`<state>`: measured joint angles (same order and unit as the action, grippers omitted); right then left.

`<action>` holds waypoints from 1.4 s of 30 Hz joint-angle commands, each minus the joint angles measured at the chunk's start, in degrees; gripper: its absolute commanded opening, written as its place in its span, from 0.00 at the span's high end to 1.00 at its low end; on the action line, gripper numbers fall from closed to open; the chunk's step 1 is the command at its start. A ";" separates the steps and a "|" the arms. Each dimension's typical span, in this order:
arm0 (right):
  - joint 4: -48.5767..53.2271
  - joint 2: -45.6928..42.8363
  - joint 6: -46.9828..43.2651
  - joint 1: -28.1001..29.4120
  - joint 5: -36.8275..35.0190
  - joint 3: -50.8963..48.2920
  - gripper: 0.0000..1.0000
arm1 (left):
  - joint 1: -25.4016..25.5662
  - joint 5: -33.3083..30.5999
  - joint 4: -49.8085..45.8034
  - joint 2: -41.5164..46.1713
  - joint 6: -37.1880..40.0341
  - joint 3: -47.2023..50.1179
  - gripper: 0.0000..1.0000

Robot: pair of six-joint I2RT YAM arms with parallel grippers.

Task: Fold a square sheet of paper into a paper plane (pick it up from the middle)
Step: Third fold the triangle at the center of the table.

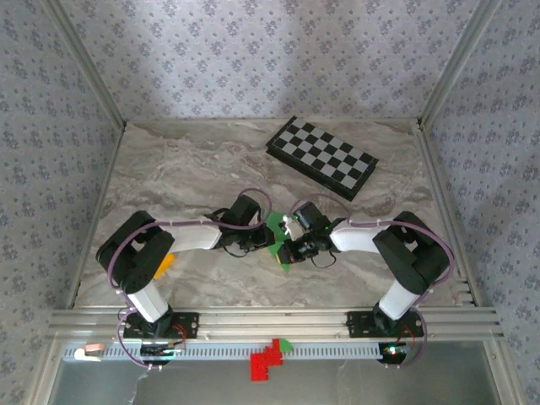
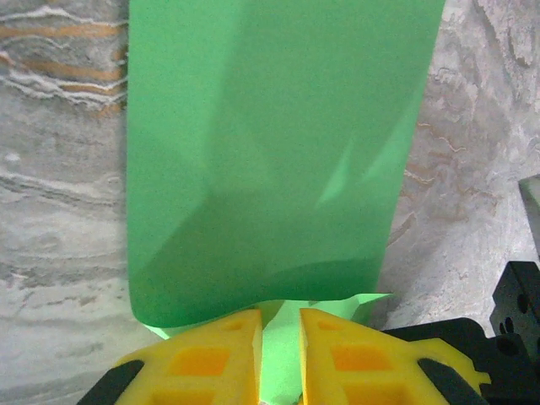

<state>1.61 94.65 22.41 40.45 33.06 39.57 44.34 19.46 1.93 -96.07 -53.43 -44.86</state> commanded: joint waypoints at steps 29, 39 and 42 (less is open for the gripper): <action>13.73 2.80 -1.95 -0.38 -4.73 -1.69 0.98 | -8.66 3.17 -1.67 -5.09 6.47 -2.93 0.79; 12.45 -0.92 -2.56 -0.08 -2.79 -0.82 0.95 | -10.63 4.10 -2.57 2.10 8.84 -1.37 0.78; 10.61 -3.88 -2.17 -0.40 -0.36 0.62 0.89 | -10.51 4.13 -2.03 6.15 9.09 0.99 0.77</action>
<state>8.05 92.90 21.19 40.25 32.80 40.29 34.00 24.01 0.58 -94.52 -46.19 -45.41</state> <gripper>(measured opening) 0.090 0.229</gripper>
